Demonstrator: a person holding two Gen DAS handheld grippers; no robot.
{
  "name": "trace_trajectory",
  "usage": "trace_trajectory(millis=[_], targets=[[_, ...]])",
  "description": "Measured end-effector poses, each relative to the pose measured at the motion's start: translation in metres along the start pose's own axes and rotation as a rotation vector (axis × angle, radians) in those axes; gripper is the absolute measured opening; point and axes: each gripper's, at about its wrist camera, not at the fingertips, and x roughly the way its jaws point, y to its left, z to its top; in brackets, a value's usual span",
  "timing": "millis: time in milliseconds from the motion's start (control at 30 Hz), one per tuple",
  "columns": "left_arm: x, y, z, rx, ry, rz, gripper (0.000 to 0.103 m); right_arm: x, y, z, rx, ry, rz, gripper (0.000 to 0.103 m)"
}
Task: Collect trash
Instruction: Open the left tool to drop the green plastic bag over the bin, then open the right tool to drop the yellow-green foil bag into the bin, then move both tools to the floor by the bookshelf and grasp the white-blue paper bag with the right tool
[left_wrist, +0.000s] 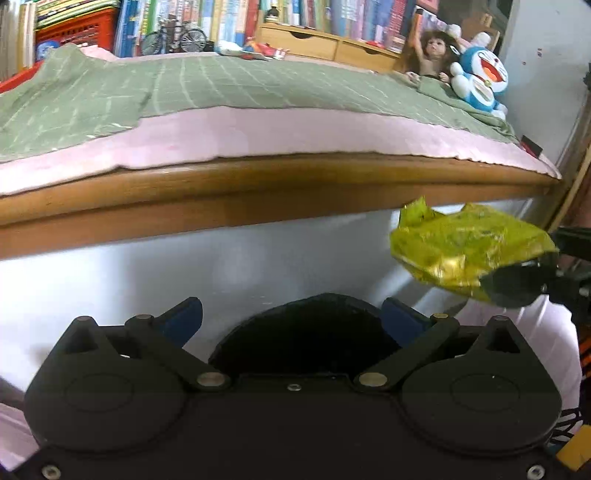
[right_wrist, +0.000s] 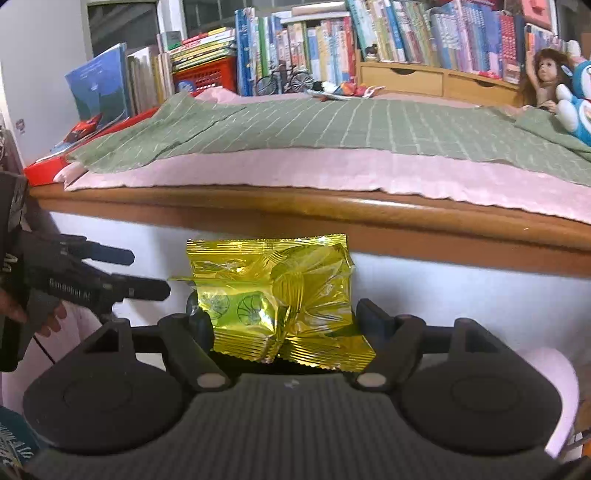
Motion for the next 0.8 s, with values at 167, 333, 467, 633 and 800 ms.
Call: trace_trajectory(millis=[167,333,467,633,800], targets=[[-0.006,0.002,0.003,0.032,-0.009,0.035,0.103,0.010,0.008,0.000,-0.014,0.011,0.024,0.081],[-0.011,-0.001,0.005,0.048,-0.021,0.028,0.103,0.025,0.014,0.001,-0.021,0.029,0.034,0.087],[-0.016,-0.002,0.007,0.038,-0.021,0.015,0.103,0.037,0.023,0.002,-0.041,0.047,0.034,0.091],[-0.023,-0.002,0.008,0.063,-0.026,0.051,0.103,0.045,0.032,0.007,-0.098,0.049,0.006,0.103],[-0.029,0.001,0.015,0.052,-0.039,0.056,0.103,0.042,0.038,0.010,-0.169,0.046,-0.012,0.103]])
